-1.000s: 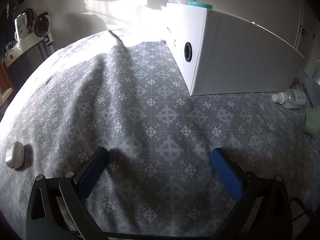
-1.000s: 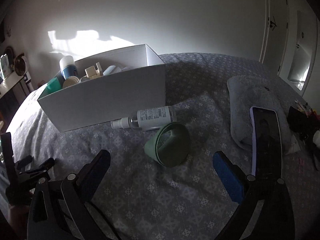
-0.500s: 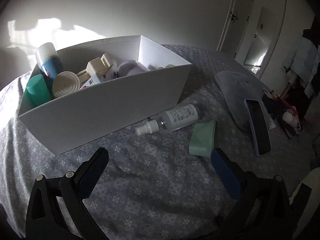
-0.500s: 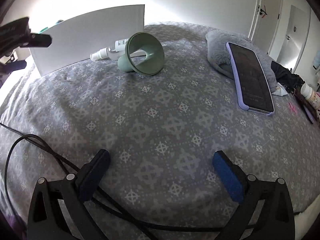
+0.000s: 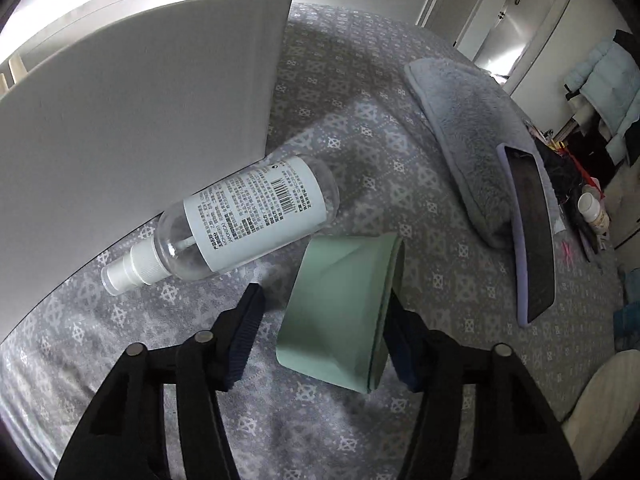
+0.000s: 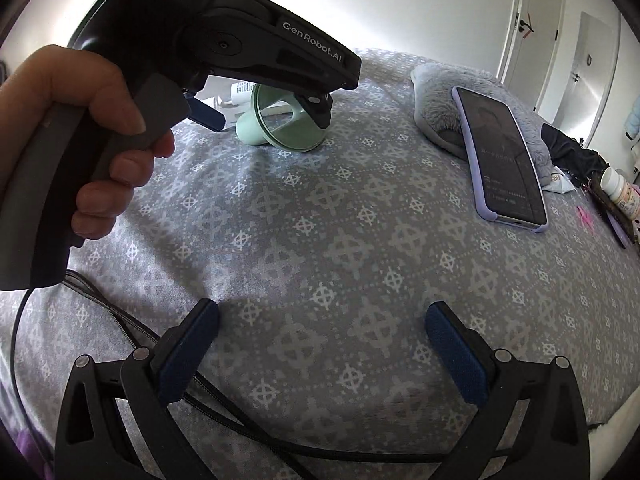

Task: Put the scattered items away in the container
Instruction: 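Grasp the sage-green funnel cup by its rim with the left gripper, then lower the green funnel cup into the box and open the left gripper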

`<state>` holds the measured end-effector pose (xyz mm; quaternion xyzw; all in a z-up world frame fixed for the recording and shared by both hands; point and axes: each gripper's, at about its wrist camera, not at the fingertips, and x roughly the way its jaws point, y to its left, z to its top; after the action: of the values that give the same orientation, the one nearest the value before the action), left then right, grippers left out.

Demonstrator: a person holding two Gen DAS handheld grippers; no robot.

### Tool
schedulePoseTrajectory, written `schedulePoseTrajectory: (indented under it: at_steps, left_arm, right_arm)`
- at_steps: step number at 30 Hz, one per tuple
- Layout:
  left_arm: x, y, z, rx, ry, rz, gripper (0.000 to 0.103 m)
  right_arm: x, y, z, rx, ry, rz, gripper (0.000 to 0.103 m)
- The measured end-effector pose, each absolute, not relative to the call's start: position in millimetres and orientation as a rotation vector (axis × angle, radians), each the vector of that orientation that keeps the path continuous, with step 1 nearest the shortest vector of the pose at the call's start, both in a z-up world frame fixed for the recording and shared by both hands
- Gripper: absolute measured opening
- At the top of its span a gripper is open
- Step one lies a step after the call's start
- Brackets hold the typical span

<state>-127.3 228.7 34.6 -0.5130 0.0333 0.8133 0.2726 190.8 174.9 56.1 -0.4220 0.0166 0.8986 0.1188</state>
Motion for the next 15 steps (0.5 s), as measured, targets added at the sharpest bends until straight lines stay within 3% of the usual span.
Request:
schedulePoseTrajectory:
  at_steps: [6,15]
  left_arm:
    - [-100.9,206.6,63.8,-1.279,0.098,2.195,0.034]
    - [-95.6,156.4,153.0,-0.995,-0.009,2.372,0.034]
  right_arm:
    - [190.7,174.4,56.3,-1.235,0.045,2.626,0.103]
    - [190.6,173.0,57.0,-1.236,0.040,2.622,0.103]
